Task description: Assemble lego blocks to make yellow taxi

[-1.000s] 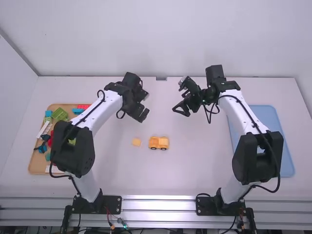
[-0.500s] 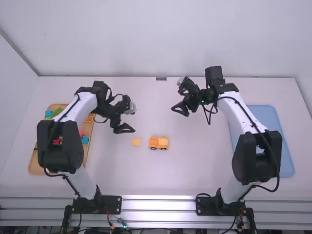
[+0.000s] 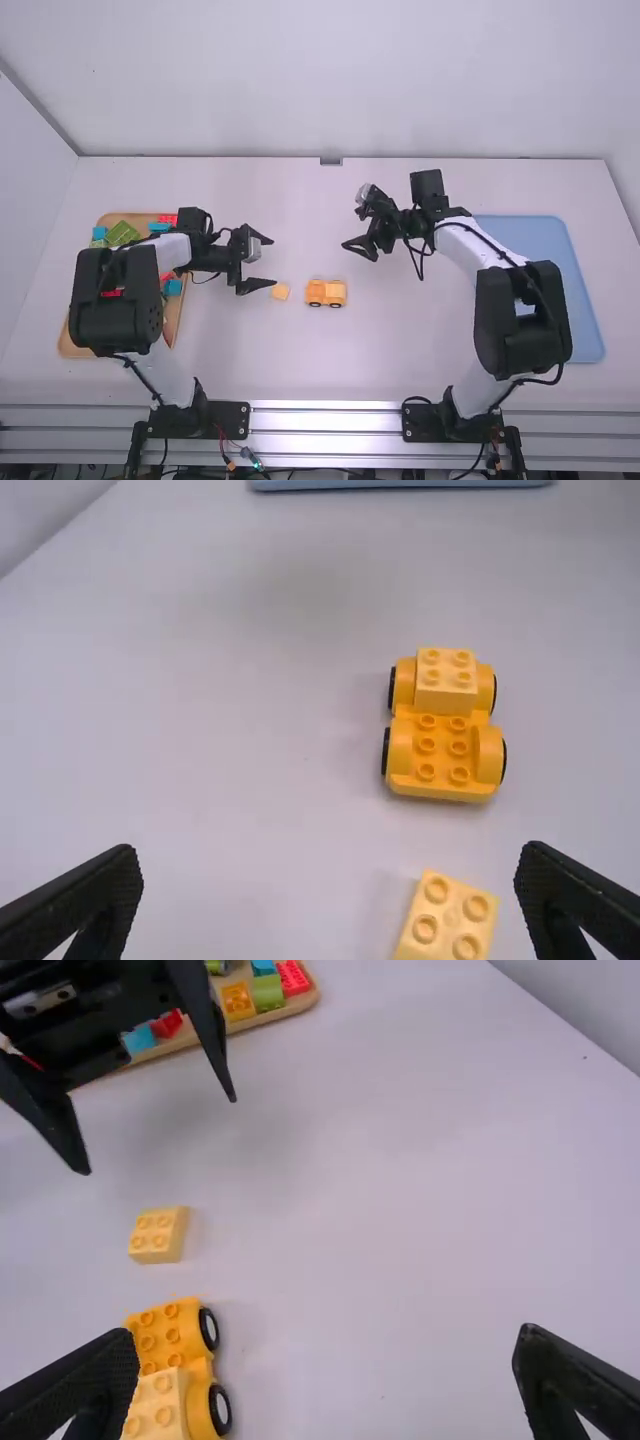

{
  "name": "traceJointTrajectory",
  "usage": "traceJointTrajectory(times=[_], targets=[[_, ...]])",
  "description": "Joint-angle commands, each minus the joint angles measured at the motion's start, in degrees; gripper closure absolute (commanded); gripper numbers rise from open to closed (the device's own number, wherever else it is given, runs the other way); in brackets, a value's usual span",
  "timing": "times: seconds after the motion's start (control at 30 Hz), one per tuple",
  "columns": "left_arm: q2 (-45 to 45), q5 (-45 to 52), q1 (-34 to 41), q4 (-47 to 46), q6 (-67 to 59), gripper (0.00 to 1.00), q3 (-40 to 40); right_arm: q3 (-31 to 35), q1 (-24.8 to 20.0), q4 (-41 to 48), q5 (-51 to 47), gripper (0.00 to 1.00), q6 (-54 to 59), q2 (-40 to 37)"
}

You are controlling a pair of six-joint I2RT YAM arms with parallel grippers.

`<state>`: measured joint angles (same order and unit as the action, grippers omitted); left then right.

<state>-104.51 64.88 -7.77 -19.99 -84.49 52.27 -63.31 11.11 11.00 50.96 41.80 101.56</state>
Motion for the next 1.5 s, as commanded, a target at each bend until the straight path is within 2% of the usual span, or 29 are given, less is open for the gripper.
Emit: traceJointTrajectory(times=[0.0,0.17,0.27,0.5,0.77,0.97,1.1,1.33,1.47], targets=[[-1.7,0.7,0.0,0.2,0.2,0.00,-1.8,2.1,2.2,-1.9,-4.0,0.01,-4.2,-2.2],[-5.8,-0.3,0.2,-2.7,-7.6,0.02,-2.1,6.2,4.4,-5.1,-6.1,0.01,-4.7,-6.0],[-8.1,-2.1,0.7,-2.3,-7.3,0.02,-1.5,8.0,4.8,-8.7,-5.4,0.01,-8.0,-6.5],[-10.5,-6.1,0.5,-5.8,-16.4,0.06,-0.3,8.7,5.6,-9.3,-5.6,0.01,-9.0,-6.4],[-11.1,-5.3,2.1,0.5,-12.2,0.17,-2.1,8.6,7.0,-11.0,-5.8,0.01,-8.3,-6.4],[-12.4,-5.9,4.2,0.1,-12.2,0.19,-1.4,8.6,6.8,-11.2,-5.8,0.01,-8.4,-6.4],[-13.1,-6.0,3.6,0.5,-10.3,0.30,-1.2,8.6,6.9,-11.1,-5.9,0.01,-8.4,-6.4],[-14.6,-7.4,3.8,2.5,-7.5,0.32,-1.0,8.6,6.8,-11.9,-6.0,0.02,-8.6,-6.4],[-14.5,-7.7,3.1,0.2,-8.6,0.32,0.1,8.6,6.8,-12.0,-6.0,0.02,-8.6,-6.4]])
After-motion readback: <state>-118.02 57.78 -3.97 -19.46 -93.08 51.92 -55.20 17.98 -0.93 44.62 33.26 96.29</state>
